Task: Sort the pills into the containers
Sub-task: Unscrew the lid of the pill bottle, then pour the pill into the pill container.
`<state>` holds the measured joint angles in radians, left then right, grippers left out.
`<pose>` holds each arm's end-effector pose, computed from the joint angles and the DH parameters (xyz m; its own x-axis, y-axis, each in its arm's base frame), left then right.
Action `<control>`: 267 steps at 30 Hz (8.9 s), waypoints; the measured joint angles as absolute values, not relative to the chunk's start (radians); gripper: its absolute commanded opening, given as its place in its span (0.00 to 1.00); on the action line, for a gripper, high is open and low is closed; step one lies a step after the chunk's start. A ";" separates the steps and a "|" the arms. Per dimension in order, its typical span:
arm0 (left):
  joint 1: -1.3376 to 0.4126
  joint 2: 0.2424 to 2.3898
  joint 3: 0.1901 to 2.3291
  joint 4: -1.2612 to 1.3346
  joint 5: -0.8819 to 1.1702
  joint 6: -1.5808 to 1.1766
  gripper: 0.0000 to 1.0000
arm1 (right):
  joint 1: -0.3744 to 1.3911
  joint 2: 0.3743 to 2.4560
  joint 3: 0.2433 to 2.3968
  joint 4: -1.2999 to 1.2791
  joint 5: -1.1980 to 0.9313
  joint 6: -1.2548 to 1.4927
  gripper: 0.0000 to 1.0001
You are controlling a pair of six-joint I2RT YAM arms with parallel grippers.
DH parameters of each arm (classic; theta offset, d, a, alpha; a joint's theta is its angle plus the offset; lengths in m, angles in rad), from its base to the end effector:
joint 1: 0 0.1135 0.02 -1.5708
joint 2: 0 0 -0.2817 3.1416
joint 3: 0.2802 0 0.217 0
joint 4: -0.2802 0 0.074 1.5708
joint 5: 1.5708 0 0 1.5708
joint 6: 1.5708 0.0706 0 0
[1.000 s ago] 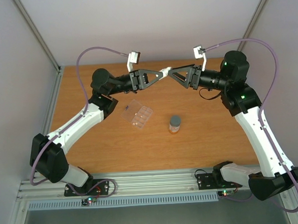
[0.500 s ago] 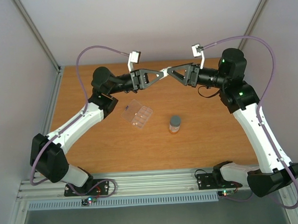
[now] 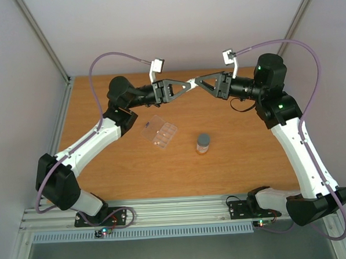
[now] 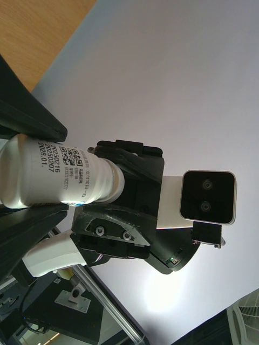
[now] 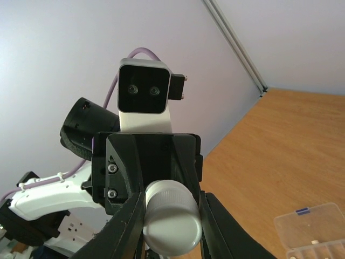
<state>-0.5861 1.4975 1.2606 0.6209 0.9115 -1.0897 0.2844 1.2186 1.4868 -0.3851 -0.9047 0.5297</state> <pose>0.2398 -0.2262 0.4478 -0.6972 -0.1889 -0.6916 0.7160 -0.1351 -0.6849 0.2002 0.1164 0.4773 -0.5629 0.1607 -0.8107 -0.7398 0.3393 0.5810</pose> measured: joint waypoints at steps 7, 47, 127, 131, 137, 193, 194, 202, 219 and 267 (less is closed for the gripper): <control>-0.587 1.499 1.261 0.620 0.912 -1.089 0.00 | 0.284 1.219 1.488 -0.396 -0.903 0.498 0.17; -0.566 1.460 1.174 0.683 0.899 -1.139 0.00 | 0.284 1.131 1.439 -0.413 -0.761 0.316 0.21; -0.398 1.702 0.167 1.313 0.595 -0.937 0.00 | 0.284 0.865 0.898 -0.197 -0.553 0.364 0.21; -0.398 1.705 0.170 1.313 0.594 -0.934 0.00 | 0.284 0.876 0.898 -0.190 -0.553 0.364 0.21; -0.398 1.707 0.185 1.297 0.593 -0.922 0.00 | 0.284 0.896 0.898 -0.184 -0.554 0.364 0.20; -0.406 1.733 0.270 1.016 0.551 -0.793 0.00 | 0.284 0.950 0.898 -0.178 -0.554 0.357 0.20; -0.408 1.729 0.273 1.005 0.550 -0.790 0.00 | 0.284 0.951 0.898 -0.178 -0.554 0.357 0.20; -0.418 1.699 0.283 0.944 0.534 -0.769 0.00 | 0.284 0.952 0.898 -0.178 -0.556 0.357 0.20; -0.425 1.612 0.296 0.814 0.508 -0.727 0.00 | 0.284 0.954 0.898 -0.179 -0.558 0.358 0.20; -0.458 1.548 0.398 0.529 0.458 -0.628 0.00 | 0.284 1.007 0.912 -0.187 -0.565 0.358 0.20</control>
<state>-0.4576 1.5482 0.3977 0.5285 0.4580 -0.6277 0.2844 1.0069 0.9123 -0.1871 -0.5648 0.3584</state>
